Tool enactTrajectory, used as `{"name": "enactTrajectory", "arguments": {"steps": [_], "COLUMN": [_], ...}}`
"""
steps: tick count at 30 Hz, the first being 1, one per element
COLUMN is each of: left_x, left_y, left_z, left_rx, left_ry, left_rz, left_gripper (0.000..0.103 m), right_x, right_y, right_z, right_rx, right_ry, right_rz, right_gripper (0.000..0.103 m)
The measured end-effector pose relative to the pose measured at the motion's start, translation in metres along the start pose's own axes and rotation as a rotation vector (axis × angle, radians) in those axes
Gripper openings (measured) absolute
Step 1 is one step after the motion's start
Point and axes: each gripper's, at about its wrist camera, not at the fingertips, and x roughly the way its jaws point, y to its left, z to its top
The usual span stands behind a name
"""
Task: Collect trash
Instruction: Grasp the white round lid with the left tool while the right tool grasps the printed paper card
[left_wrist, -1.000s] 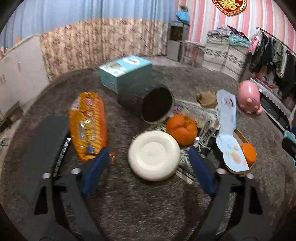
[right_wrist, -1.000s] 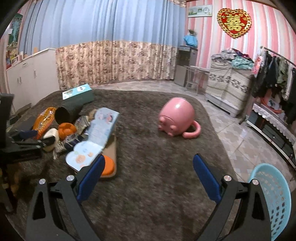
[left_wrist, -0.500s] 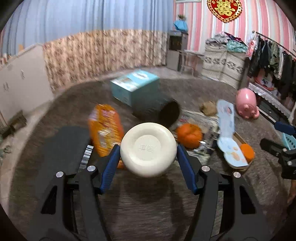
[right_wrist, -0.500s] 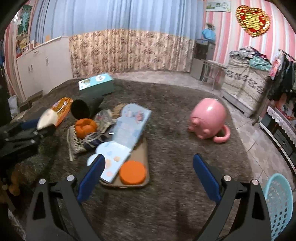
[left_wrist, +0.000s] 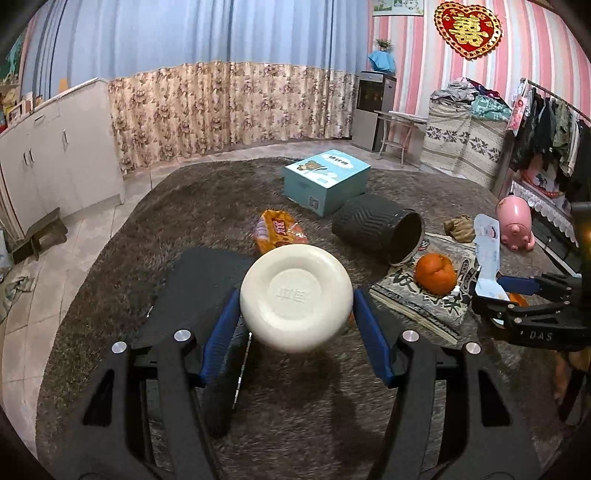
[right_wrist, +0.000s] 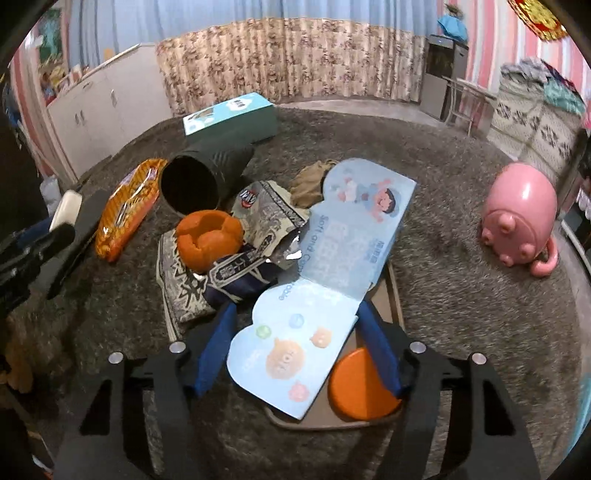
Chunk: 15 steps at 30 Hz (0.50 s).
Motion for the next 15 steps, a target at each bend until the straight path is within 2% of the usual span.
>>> {"name": "enactTrajectory", "arguments": {"steps": [2, 3, 7, 11, 15], "left_x": [0.001, 0.001, -0.005, -0.016, -0.029], "left_y": [0.002, 0.002, 0.0, -0.005, -0.024], "left_z": [-0.001, -0.001, 0.001, 0.006, 0.012], "left_rx": [-0.008, -0.01, -0.003, -0.002, 0.026], "left_ry": [0.004, 0.004, -0.007, -0.026, -0.056], "left_rz": [0.0, 0.001, 0.003, -0.009, -0.027], "left_gripper": [0.061, 0.061, 0.061, 0.061, 0.061], "right_x": [0.0, -0.001, -0.014, -0.044, -0.077], "right_y": [-0.001, -0.001, 0.0, 0.001, -0.015], "right_z": [-0.001, -0.002, -0.004, -0.005, -0.011], "right_rx": [0.026, 0.03, 0.023, 0.008, 0.031], "right_ry": [-0.012, -0.017, -0.067, -0.139, -0.184], "right_rz": [0.014, 0.014, -0.01, -0.045, -0.073], "right_gripper": [0.064, 0.057, 0.057, 0.057, 0.057]}}
